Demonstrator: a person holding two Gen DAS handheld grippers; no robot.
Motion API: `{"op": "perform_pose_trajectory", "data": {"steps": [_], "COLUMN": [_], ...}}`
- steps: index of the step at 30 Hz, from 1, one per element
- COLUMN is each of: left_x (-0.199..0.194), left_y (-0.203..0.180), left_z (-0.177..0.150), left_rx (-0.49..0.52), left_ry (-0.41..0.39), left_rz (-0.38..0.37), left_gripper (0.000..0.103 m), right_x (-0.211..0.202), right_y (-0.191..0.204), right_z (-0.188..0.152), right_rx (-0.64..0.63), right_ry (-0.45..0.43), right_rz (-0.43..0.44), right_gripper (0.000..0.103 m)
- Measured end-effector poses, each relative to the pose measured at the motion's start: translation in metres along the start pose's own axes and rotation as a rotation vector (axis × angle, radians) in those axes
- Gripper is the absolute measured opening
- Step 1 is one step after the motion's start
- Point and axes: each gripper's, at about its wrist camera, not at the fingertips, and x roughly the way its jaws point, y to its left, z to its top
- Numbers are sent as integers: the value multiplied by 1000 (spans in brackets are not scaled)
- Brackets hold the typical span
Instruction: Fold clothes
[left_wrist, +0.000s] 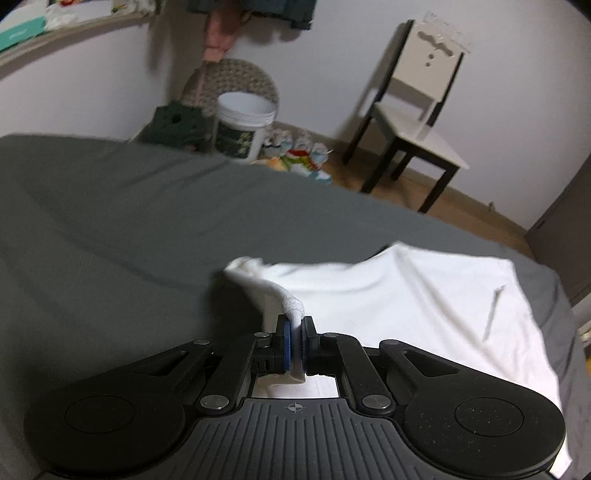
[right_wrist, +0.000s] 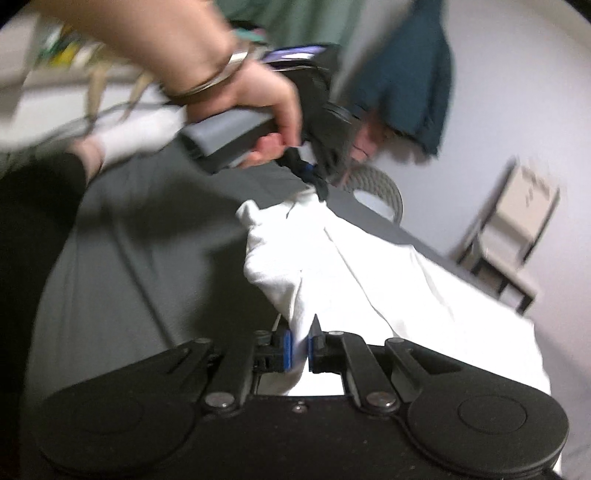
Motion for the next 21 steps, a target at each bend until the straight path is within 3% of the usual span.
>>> {"op": "perform_pose_trajectory", "data": {"steps": [8,14,21], "left_x": [16,67,129], "left_y": [-101,-187,-238], "left_z": [21,21,3], "left_rx": [99,154,129], "left_ry": [-25,27,116], "left_rz": [-118,-208,-197], "left_gripper": [5,5,5], "right_x": [-18,-14,5], "right_y": [-92,-152,-206], "right_z": [-15,-54,-106], "right_rx": [304,499,812], "right_ry": [61,135,268], "right_rz": [10,-57,-36], "right_gripper": [8,8,8]}}
